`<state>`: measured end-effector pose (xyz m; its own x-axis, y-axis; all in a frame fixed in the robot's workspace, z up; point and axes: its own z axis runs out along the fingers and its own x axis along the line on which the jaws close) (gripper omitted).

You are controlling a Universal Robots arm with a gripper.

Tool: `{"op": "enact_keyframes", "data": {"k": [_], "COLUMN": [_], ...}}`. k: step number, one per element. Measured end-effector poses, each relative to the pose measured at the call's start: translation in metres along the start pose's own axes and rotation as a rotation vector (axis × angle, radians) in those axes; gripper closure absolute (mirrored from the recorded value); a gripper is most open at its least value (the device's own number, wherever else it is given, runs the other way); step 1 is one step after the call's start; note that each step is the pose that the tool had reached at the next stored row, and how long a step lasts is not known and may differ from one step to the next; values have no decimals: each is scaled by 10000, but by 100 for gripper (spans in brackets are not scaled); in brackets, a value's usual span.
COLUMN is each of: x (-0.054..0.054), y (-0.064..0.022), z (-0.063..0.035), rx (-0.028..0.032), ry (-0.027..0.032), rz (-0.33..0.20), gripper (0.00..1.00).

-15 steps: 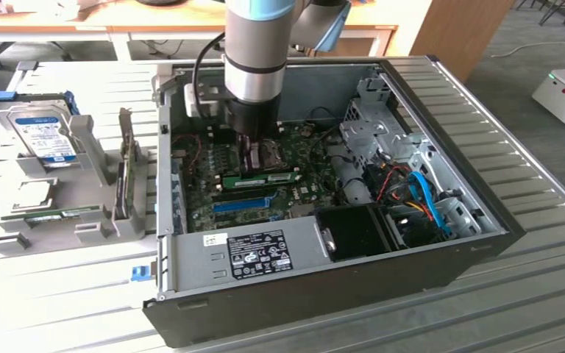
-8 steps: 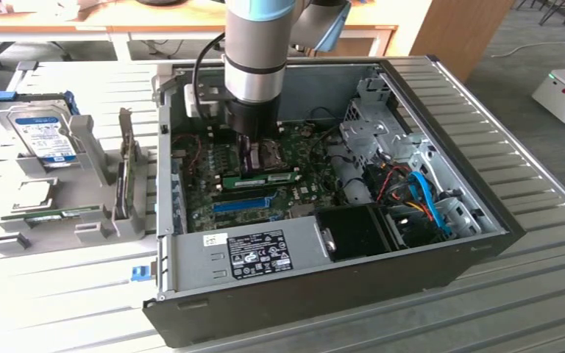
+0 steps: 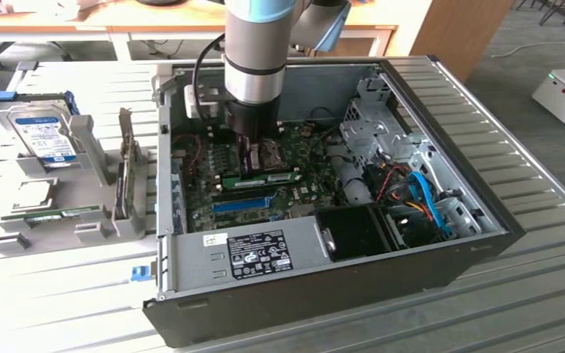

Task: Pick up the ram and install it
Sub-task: 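Press down the ram until it locks into place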

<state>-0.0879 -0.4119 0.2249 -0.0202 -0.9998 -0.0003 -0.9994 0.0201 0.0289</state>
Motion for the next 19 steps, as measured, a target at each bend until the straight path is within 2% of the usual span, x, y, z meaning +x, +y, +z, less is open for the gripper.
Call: {"op": "enact_keyframes", "data": {"k": [19], "x": [0], "y": [-1], "z": [32], "rx": [-1], "ry": [2], "rz": [0], "gripper": [89]}}
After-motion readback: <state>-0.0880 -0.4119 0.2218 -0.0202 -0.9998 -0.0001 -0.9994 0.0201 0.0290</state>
